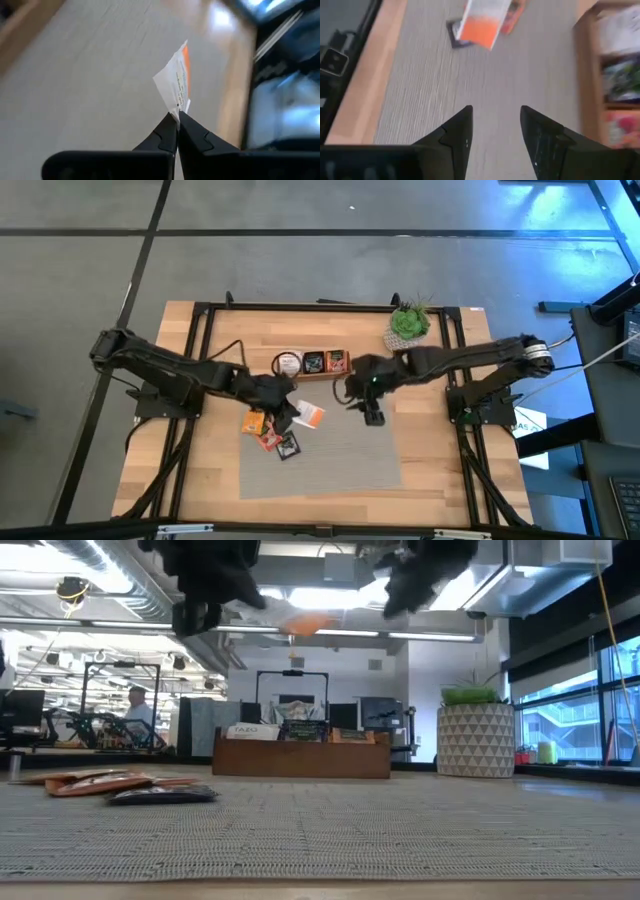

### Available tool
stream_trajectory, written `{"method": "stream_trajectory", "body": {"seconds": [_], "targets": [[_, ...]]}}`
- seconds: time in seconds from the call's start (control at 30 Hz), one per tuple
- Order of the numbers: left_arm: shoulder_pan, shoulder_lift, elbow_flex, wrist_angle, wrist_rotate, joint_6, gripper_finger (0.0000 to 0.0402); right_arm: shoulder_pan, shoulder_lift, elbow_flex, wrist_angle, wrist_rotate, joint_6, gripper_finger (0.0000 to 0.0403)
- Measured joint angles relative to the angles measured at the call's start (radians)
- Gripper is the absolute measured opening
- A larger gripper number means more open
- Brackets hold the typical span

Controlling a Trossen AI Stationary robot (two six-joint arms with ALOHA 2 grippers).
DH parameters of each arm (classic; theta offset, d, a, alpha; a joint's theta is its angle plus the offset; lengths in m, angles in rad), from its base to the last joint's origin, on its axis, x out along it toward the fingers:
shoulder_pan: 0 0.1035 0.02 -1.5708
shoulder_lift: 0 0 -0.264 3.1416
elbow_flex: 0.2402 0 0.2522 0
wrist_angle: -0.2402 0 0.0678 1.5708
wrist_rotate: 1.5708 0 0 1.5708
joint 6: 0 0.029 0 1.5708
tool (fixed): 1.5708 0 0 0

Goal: Pick & Place Tea
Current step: Put the white tea bag into the left section of the wooden organizer

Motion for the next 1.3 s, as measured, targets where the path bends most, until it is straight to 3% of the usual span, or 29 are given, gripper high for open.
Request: {"method": "stream_trajectory", "body": {"seconds": [0.2,0.4,0.57,0.67,0.87,1.17,1.3], "targets": [[0.098,0.017,0.188,-0.330,0.089,0.219,0.0003,-0.050,-0.018,0.138,0.034,0.004,-0.070,0.0169],[0.218,0.017,0.260,-0.460,0.129,0.446,0.0003,-0.111,0.045,0.157,0.146,0.010,-0.033,0.0229],[0.286,0.018,0.260,-0.486,0.109,0.609,0.0003,-0.140,0.120,0.152,0.309,0.155,0.005,0.0284],[0.311,0.018,0.260,-0.483,0.069,0.676,0.0003,-0.154,0.163,0.152,0.359,0.137,0.030,0.0295],[0.323,0.018,0.260,-0.478,-0.045,0.773,0.0003,-0.192,0.236,0.152,0.430,-0.043,0.118,0.0280],[0.305,0.018,0.260,-0.475,-0.109,0.857,0.0003,-0.250,0.274,0.152,0.527,-0.080,0.144,0.0243],[0.289,0.018,0.260,-0.466,-0.144,0.917,0.0003,-0.264,0.286,0.153,0.583,-0.143,0.171,0.0227]]}}
